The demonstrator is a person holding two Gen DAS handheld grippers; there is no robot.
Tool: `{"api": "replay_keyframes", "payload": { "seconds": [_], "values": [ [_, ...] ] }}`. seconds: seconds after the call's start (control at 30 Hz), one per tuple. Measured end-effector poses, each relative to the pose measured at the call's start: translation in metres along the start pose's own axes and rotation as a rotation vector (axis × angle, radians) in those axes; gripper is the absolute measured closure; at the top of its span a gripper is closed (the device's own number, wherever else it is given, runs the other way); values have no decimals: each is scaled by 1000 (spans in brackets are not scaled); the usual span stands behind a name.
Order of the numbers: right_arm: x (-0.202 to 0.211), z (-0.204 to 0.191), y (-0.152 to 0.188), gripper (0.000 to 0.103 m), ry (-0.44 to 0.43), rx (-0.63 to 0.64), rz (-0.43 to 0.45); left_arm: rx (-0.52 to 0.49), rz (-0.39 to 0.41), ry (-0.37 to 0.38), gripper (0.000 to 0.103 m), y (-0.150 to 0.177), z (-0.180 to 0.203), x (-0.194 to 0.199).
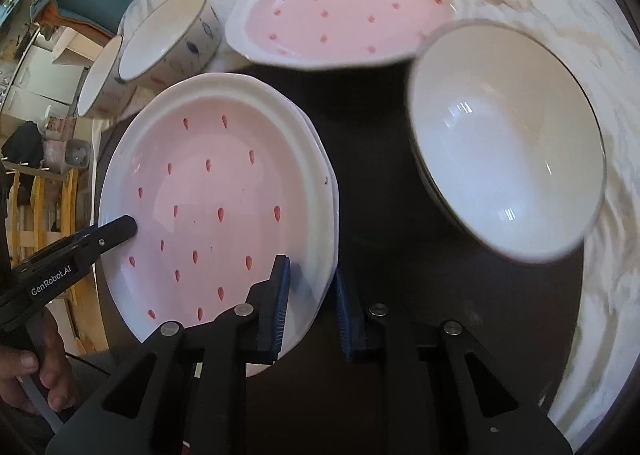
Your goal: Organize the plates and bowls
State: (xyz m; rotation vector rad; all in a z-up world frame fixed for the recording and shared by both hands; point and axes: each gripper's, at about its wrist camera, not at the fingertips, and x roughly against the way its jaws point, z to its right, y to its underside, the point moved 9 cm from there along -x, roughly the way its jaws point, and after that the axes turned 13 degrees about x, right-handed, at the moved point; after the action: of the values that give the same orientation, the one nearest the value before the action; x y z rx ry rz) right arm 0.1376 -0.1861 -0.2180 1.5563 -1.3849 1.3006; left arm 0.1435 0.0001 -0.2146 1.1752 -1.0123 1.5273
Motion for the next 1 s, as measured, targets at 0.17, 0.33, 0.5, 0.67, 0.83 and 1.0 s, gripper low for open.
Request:
{"api": "replay_keyframes", "payload": {
  "seconds": [0.17, 0.33, 0.5, 0.67, 0.83, 1.0],
  "values": [
    [7, 10, 27, 79, 2, -2, -14, -45, -23, 5, 83, 22, 13, -2],
    [12, 15, 50, 79, 4, 6, -21, -28, -55, -21, 83, 44, 12, 0],
    [13, 11, 60, 79, 38, 24, -8, -5, -52, -33, 82, 53, 12, 0],
    [10, 12, 58, 79, 29, 18, -5, 1, -76, -16, 81, 50, 11, -2],
    [12, 13, 58, 79, 16, 2, 4, 23, -87, -44, 67, 53, -2, 5],
    [38, 14, 62, 77, 38, 10, 73, 54, 12, -30, 56, 55, -5, 35]
  ]
}}
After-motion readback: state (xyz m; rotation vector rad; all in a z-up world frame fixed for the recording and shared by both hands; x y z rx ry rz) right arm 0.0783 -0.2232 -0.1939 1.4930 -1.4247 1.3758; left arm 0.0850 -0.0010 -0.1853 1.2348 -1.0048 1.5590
